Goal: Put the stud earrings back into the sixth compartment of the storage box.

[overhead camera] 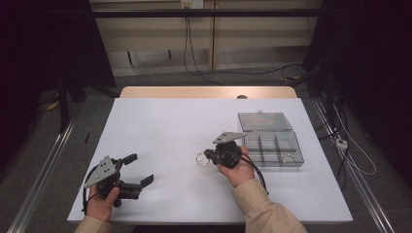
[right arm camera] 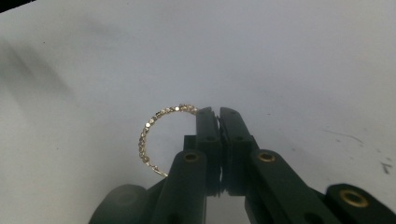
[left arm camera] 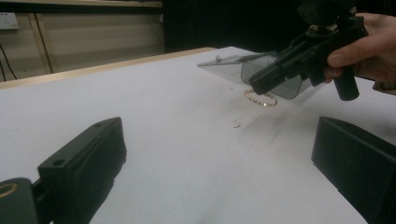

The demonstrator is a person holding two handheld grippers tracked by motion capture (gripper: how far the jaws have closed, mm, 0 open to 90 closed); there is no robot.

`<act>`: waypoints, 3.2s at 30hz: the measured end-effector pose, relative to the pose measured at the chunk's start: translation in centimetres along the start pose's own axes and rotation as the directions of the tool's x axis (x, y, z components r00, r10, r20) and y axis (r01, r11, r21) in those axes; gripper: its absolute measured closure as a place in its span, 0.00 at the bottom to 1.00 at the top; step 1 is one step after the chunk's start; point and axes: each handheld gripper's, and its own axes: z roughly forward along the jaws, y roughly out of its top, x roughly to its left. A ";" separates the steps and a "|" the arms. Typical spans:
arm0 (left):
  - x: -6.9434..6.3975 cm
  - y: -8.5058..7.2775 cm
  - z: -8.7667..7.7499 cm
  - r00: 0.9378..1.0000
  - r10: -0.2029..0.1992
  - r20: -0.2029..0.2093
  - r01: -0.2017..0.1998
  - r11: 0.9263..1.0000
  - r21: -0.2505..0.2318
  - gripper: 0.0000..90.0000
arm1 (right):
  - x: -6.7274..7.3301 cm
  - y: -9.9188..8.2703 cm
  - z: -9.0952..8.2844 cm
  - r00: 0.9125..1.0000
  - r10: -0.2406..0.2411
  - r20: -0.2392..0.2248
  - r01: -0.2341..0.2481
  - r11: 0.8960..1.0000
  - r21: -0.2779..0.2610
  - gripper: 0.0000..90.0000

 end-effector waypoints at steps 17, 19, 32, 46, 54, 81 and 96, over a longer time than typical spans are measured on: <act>0.0 -0.1 -0.1 1.000 -0.005 -0.004 0.005 1.000 0.000 0.03 | -2.7 -0.5 -3.2 0.999 0.047 0.022 -0.047 0.998 -0.032 0.97; 0.0 -0.1 0.0 1.000 -0.005 -0.003 0.005 1.000 0.004 0.03 | -3.0 -0.5 -3.6 0.998 0.049 0.029 -0.048 0.998 -0.030 0.97; 0.1 -0.2 -0.4 1.000 -0.004 -0.010 0.004 1.000 0.009 0.03 | -4.4 -1.0 -5.1 0.997 0.056 0.052 -0.054 0.998 -0.027 0.97; 0.1 -0.2 -0.4 1.000 -0.007 -0.010 0.007 1.000 -0.001 0.03 | -6.1 -1.1 -7.7 0.992 0.070 0.103 -0.065 0.997 -0.050 0.97; 0.1 -0.1 -0.2 1.000 -0.006 -0.009 0.006 1.000 0.000 0.03 | -7.3 -1.6 -9.0 0.988 0.081 0.129 -0.074 0.996 -0.056 0.97; 0.0 -0.2 0.1 1.000 -0.008 -0.003 0.009 1.000 0.005 0.03 | -11.2 -4.8 -12.9 0.960 0.148 0.237 -0.138 0.989 -0.061 0.97; 0.0 -0.1 0.1 1.000 0.001 -0.002 -0.001 1.000 0.009 0.03 | -12.9 -6.4 -14.0 0.941 0.181 0.286 -0.171 0.983 -0.062 0.97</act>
